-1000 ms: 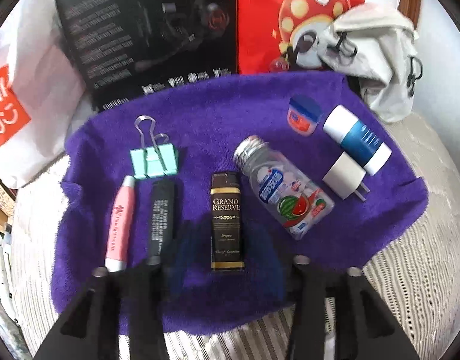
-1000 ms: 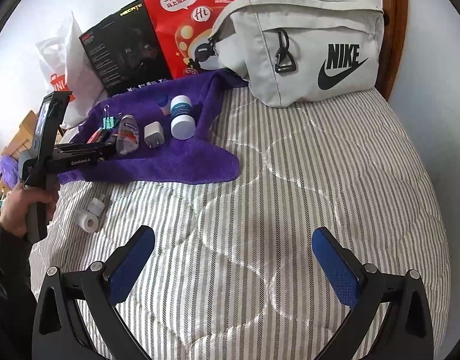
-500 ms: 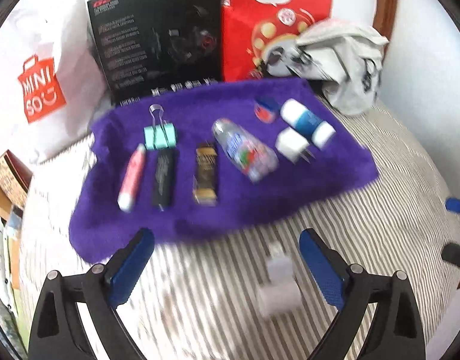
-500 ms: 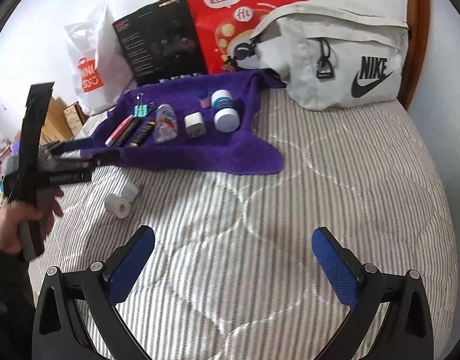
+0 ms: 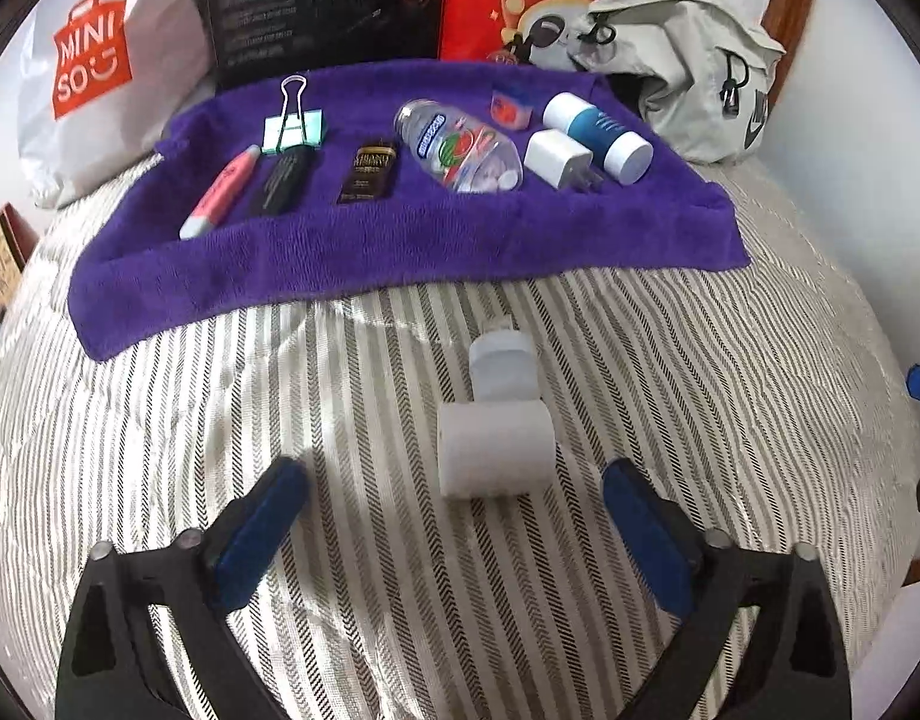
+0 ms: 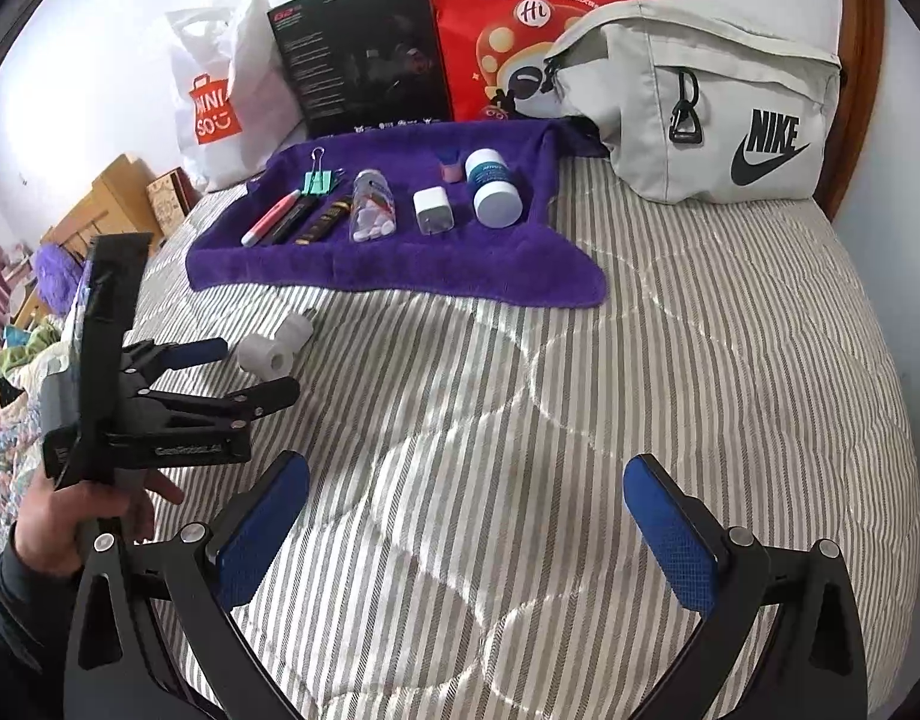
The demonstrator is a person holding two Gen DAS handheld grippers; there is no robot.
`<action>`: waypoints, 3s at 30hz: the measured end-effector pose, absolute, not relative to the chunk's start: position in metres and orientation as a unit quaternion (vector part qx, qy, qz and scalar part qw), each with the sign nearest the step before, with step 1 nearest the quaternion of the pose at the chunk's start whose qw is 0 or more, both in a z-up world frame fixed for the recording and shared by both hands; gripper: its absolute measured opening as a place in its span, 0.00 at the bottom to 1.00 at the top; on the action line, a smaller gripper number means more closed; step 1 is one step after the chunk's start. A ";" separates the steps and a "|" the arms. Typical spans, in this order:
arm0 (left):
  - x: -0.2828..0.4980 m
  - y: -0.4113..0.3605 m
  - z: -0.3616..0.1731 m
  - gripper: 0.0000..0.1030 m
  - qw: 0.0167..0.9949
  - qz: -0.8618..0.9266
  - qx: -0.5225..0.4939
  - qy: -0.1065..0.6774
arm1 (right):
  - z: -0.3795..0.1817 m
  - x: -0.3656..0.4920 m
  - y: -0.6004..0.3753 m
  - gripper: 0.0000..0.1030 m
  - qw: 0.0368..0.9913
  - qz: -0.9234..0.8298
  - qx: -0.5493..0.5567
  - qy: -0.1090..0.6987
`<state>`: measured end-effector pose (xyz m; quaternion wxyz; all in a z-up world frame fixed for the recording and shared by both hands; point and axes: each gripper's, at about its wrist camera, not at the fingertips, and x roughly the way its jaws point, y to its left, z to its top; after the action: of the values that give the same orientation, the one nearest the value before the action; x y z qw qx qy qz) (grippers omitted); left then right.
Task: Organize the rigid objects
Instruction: 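Grasp the white tape roll with the left gripper, then grasp the small white USB cap with the right gripper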
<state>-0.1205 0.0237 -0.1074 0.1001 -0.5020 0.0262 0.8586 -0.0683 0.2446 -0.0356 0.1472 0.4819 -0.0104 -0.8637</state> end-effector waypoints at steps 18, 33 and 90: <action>-0.115 0.028 -0.113 1.00 0.071 0.881 -0.466 0.048 | -0.053 -0.065 0.256 1.00 0.155 -0.853 0.499 -0.020; -0.103 0.027 -0.103 0.46 0.102 0.891 -0.441 0.029 | -0.058 -0.066 0.247 1.00 0.163 -0.845 0.509 -0.008; -0.097 -0.096 -0.103 0.28 0.077 0.886 -0.454 -0.054 | -0.095 -0.144 0.089 0.34 0.190 -0.872 0.444 0.081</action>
<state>-0.0971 -0.0960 -0.1031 0.0767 -0.4542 -0.0536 0.8860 -0.1440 0.0886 -0.0950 0.1896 0.4440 0.0807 -0.8720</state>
